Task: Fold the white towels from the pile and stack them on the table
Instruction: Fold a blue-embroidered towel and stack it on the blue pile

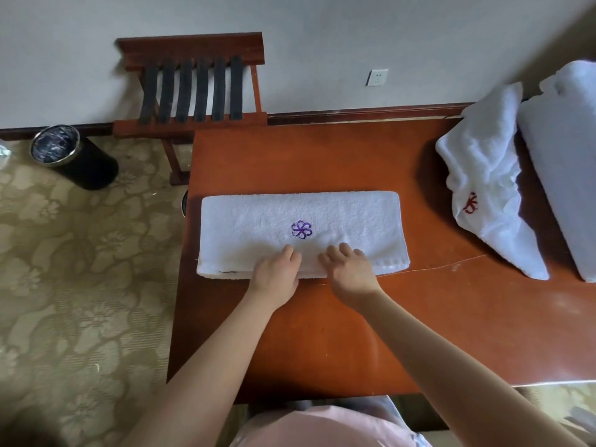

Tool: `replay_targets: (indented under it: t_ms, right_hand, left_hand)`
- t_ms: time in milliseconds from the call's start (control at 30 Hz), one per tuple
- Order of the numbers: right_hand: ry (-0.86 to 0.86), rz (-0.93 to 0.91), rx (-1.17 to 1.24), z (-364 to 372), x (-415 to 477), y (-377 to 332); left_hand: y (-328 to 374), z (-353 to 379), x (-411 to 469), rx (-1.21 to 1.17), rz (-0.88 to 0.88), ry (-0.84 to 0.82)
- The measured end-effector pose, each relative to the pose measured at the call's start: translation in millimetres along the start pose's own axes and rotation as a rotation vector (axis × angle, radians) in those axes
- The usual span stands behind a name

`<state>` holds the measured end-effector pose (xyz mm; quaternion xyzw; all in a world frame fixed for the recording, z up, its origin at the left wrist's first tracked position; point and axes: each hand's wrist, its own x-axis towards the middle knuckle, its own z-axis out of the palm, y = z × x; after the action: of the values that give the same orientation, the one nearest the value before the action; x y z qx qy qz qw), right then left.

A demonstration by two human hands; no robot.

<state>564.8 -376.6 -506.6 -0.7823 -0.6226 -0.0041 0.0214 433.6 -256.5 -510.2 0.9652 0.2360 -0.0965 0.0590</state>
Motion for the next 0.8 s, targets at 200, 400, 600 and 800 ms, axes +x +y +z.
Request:
replay_targets:
  t_ms: [200, 400, 600, 800]
  right_hand:
    - [0.086, -0.125, 0.042, 7.7, -1.2, -2.9]
    - [0.046, -0.192, 0.158, 12.0, -11.8, 0.7]
    - [-0.063, -0.111, 0.396, 6.8, -12.8, 5.4]
    - [0.137, 0.145, 0.527, -6.8, 23.4, 19.8]
  left_hand:
    - [-6.0, 14.5, 5.3, -0.040, -0.019, 0.032]
    - [-3.0, 17.5, 8.0, -0.044, -0.075, 0.005]
    - [-14.6, 8.7, 7.9, -0.077, 0.072, -0.132]
    - [-23.1, -18.3, 29.5, -0.197, 0.065, 0.071]
